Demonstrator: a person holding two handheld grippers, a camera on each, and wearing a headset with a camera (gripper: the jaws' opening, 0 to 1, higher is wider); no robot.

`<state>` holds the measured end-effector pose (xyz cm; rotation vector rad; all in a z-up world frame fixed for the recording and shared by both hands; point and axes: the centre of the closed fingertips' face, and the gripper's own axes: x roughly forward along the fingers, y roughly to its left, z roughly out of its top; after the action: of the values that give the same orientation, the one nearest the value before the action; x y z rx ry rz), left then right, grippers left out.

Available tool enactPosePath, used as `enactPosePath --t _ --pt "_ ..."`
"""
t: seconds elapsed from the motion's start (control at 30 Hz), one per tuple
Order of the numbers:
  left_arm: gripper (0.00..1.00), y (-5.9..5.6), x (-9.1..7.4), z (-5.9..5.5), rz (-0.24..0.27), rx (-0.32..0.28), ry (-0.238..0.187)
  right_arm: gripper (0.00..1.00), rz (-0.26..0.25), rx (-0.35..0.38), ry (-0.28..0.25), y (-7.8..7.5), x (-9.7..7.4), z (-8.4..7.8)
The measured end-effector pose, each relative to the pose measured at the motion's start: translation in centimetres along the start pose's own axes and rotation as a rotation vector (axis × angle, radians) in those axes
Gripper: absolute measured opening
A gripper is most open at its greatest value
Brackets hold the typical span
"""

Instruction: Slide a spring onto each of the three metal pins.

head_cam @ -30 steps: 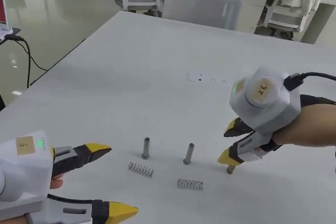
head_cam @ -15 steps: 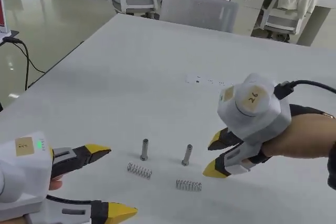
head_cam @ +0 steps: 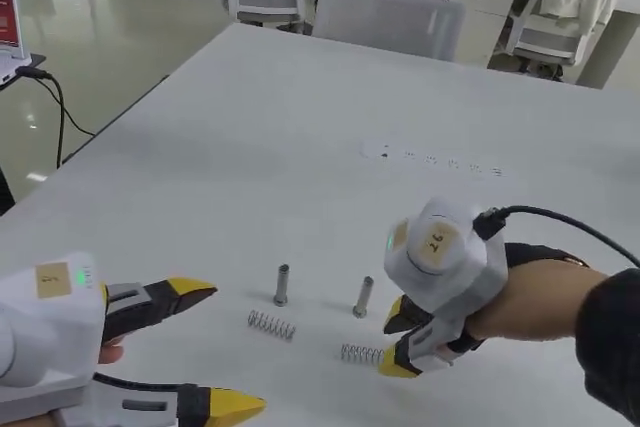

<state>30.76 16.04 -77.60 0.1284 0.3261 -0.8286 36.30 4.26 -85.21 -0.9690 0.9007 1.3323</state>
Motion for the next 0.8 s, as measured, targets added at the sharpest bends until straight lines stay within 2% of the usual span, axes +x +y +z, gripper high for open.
enactPosePath --t 0.3,0.8 --pt "0.67 -0.1 0.1 0.0 0.0 -0.002 0.004 0.16 0.007 -0.022 0.016 -0.1 1.2 -0.4" --pt "0.66 -0.5 0.1 0.0 -0.011 0.001 0.002 0.08 0.002 -0.045 0.035 0.0 1.4 -0.7"
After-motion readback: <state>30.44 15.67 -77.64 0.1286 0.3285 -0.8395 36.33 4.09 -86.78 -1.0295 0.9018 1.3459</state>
